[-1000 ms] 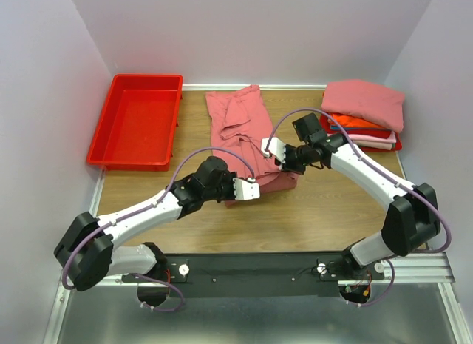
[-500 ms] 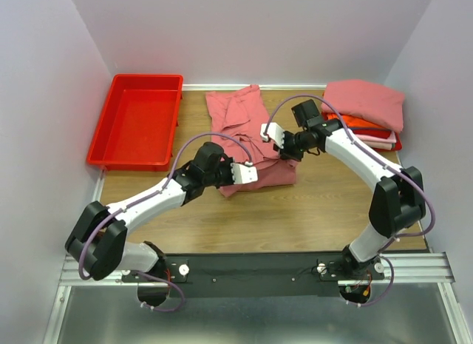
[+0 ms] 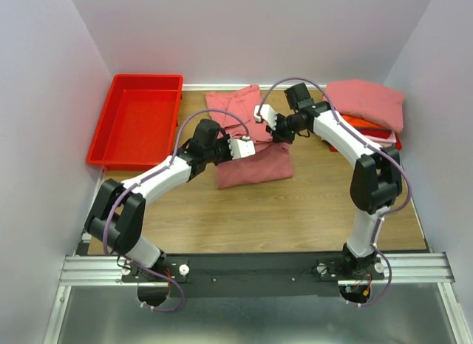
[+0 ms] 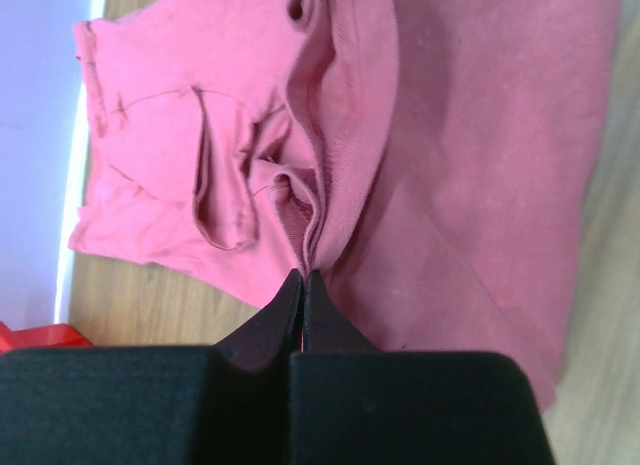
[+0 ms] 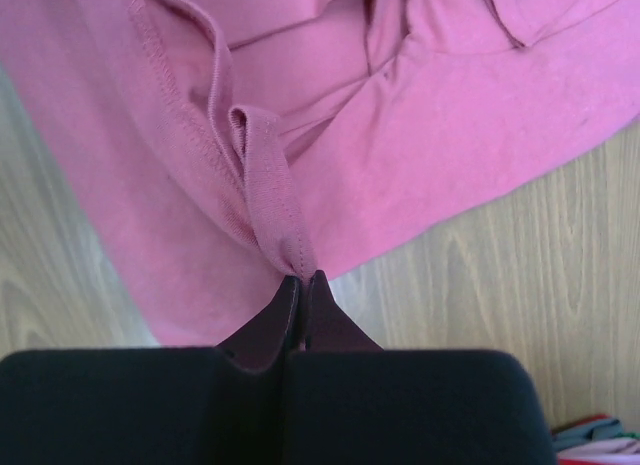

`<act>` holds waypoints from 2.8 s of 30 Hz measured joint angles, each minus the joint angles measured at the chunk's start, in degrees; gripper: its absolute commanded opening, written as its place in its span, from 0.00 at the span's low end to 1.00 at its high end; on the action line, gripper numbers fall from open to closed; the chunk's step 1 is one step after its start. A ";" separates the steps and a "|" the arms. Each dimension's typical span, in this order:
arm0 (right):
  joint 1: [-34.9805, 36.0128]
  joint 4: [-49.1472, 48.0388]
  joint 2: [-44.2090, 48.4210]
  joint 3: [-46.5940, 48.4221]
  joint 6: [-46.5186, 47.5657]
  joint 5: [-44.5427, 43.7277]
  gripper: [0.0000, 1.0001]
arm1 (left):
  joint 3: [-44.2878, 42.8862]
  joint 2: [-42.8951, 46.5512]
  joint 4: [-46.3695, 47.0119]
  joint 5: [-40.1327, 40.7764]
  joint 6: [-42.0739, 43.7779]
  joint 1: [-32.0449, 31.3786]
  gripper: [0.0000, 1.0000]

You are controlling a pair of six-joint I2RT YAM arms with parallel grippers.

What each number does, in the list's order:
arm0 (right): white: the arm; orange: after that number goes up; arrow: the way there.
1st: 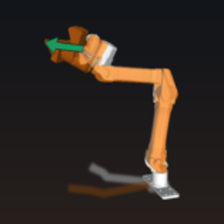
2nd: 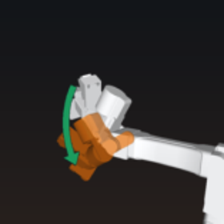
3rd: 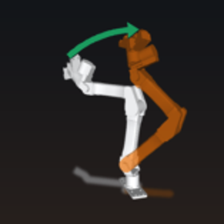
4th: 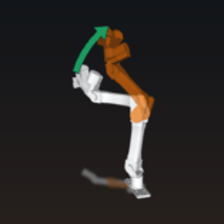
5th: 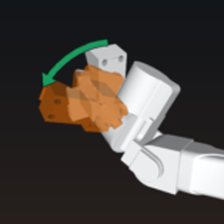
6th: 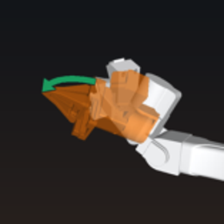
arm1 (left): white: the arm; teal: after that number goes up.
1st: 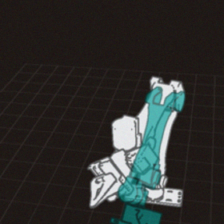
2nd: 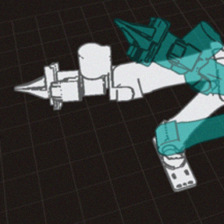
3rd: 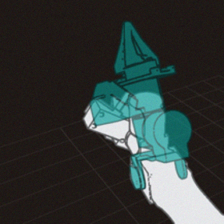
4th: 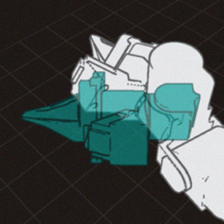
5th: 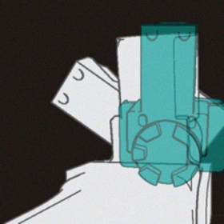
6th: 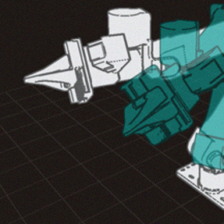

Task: Fold and stack the t-shirts
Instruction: Fold the tshirt

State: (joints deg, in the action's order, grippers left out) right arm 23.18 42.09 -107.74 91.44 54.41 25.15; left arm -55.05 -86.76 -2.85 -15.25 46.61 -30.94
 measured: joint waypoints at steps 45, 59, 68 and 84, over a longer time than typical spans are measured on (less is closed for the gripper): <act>-2.84 -0.50 -28.26 31.36 -9.01 -3.65 0.00 | -21.44 -25.22 0.26 4.42 0.70 6.93 0.00; -2.82 -1.62 -29.59 33.22 -10.40 -4.55 0.31 | -23.28 -27.96 0.83 5.70 -0.70 7.63 0.03; -2.95 -4.79 -32.39 36.74 -17.20 -10.49 0.75 | -23.54 -28.30 5.84 13.90 -6.01 7.74 0.73; -7.34 -9.92 5.88 -5.25 -17.92 6.78 0.95 | -2.82 13.46 13.90 24.65 -22.01 8.07 0.76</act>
State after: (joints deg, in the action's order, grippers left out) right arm 15.84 32.16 -101.86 86.19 36.49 31.92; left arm -57.87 -73.30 11.05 9.41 24.60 -22.87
